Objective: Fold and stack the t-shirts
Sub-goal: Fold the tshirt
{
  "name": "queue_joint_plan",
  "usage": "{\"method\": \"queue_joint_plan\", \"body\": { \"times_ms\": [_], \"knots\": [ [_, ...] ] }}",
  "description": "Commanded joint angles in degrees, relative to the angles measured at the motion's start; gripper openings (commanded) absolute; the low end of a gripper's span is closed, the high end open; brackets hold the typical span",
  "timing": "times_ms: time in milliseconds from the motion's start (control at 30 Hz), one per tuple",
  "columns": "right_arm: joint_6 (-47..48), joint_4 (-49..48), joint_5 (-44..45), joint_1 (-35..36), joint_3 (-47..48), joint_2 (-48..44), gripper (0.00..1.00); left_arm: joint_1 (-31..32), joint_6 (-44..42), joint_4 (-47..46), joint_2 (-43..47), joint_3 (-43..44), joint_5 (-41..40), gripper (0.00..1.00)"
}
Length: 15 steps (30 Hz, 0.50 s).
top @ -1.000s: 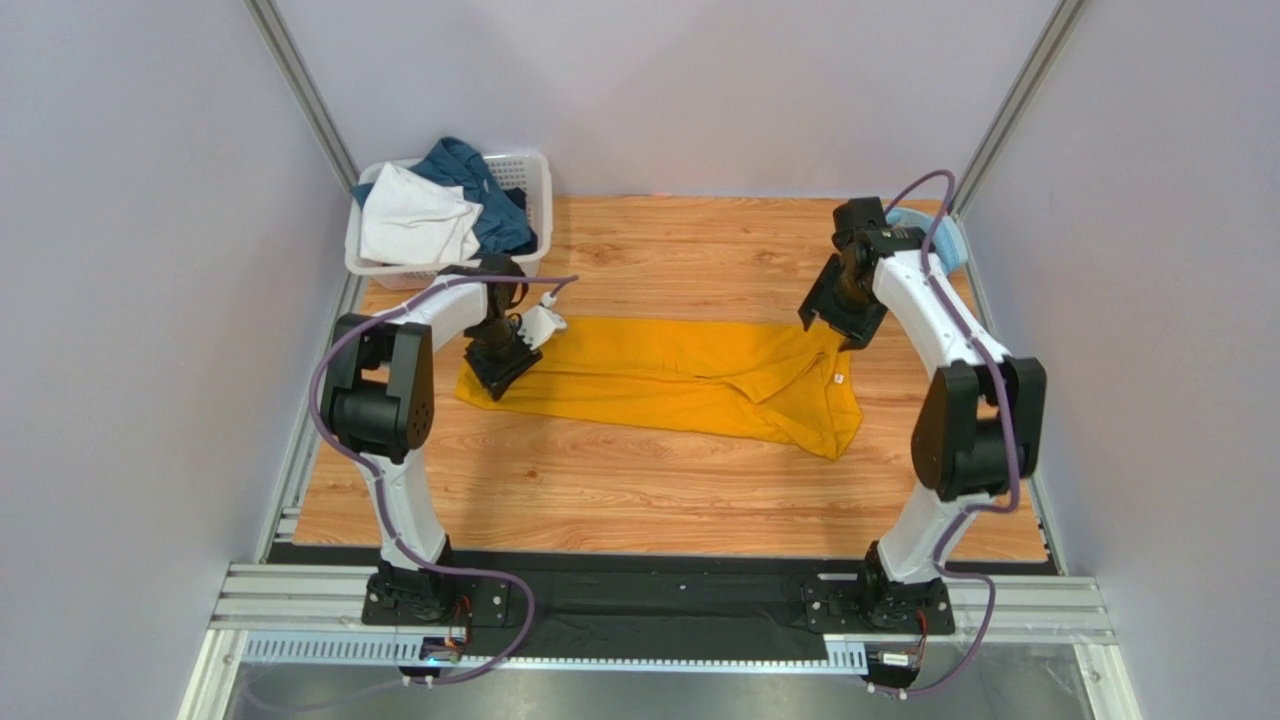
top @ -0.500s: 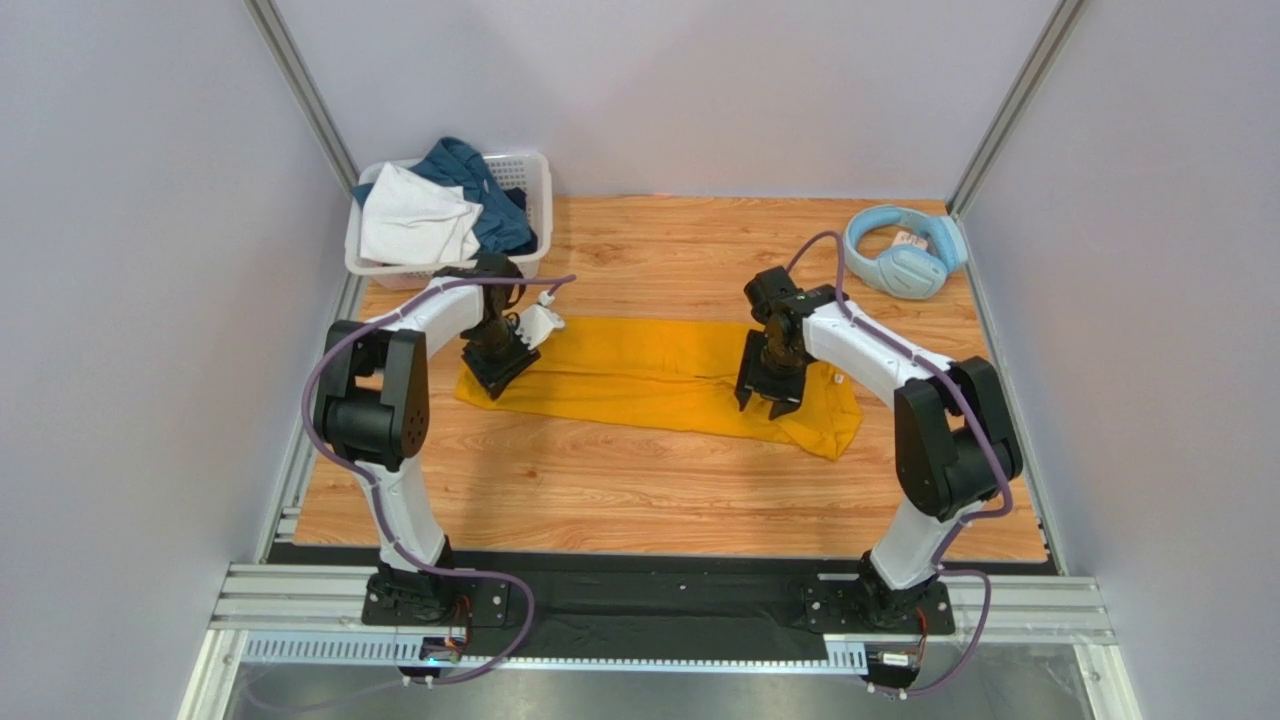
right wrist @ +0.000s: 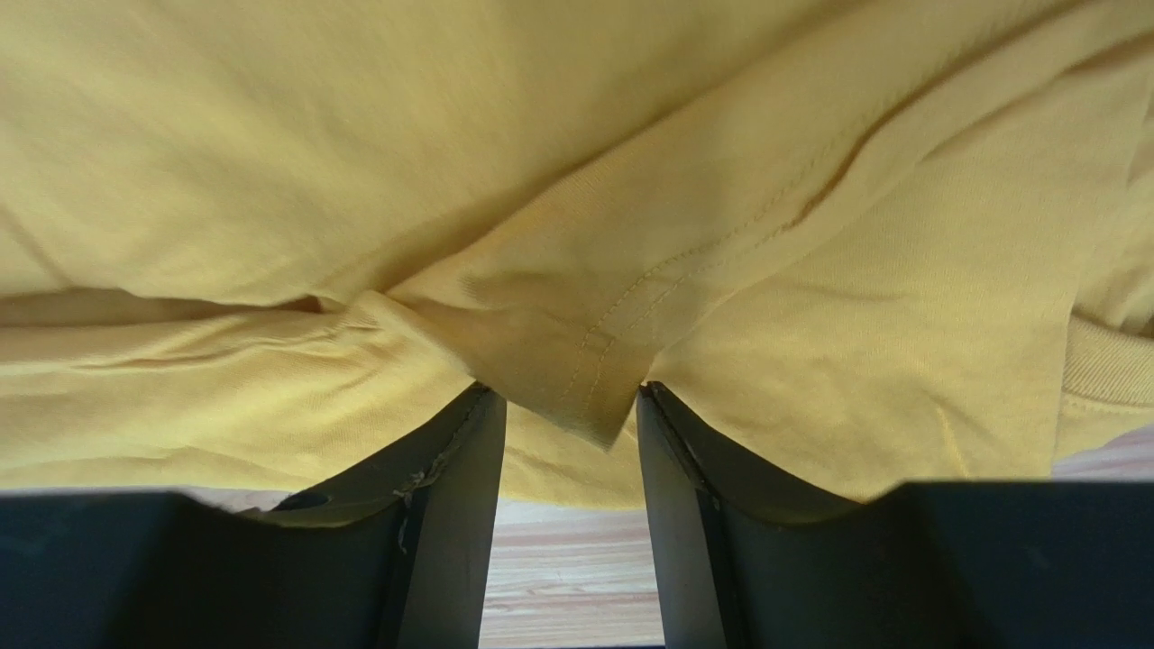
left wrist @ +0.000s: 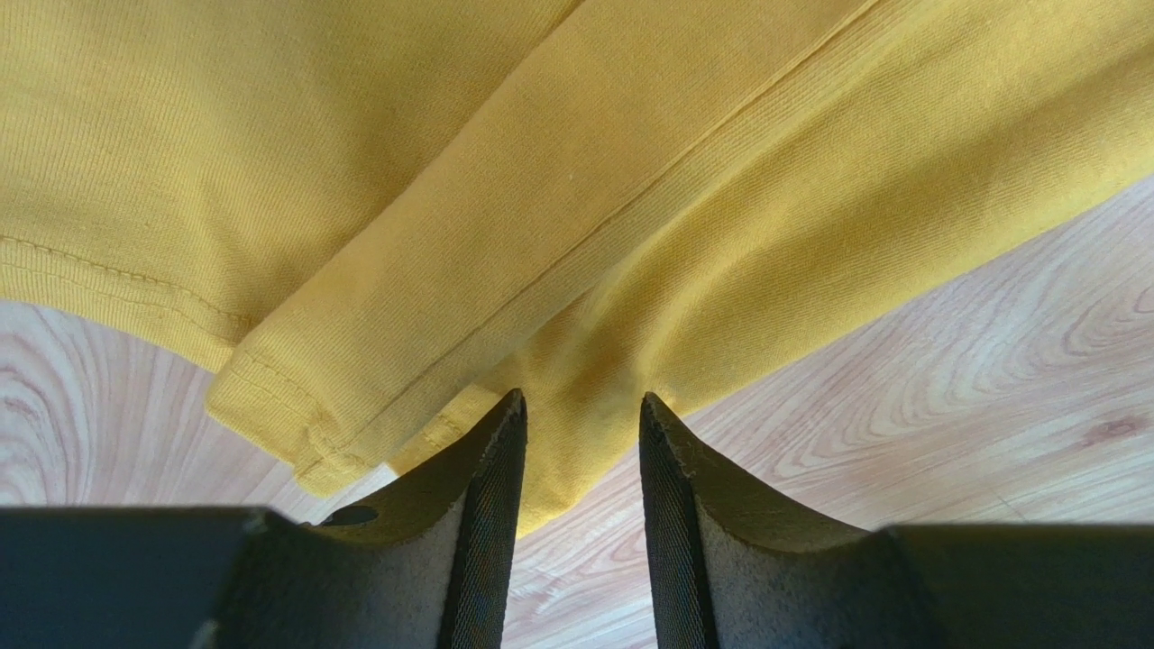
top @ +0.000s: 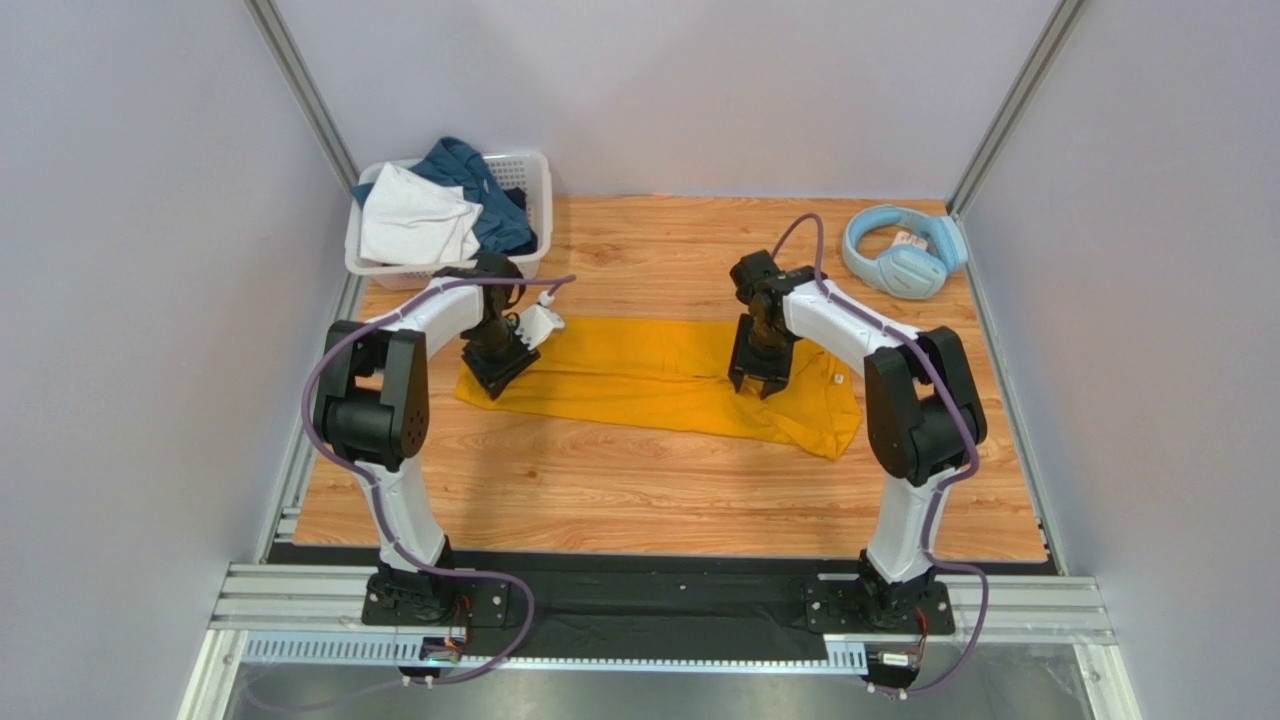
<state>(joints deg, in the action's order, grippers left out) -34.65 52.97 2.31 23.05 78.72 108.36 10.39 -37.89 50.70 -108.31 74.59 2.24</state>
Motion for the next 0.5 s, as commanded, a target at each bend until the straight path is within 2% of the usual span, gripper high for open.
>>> {"method": "queue_joint_plan", "body": {
  "times_ms": [0,300,467],
  "knots": [
    [1.2,0.4,2.4,-0.6,5.7,2.2,0.45,-0.5,-1.5,-0.6,2.9,-1.2,-0.7,0.43],
    [3.4,0.8,3.8,-3.0,14.2,8.5,0.43,-2.0,-2.5,-1.2,4.7,-3.5,-0.4,0.42],
    [5.0,3.5,4.9,-4.6,26.1,15.6,0.43,-2.6,-2.7,-1.0,5.0,-4.2,-0.2,0.42]
  ]
}}
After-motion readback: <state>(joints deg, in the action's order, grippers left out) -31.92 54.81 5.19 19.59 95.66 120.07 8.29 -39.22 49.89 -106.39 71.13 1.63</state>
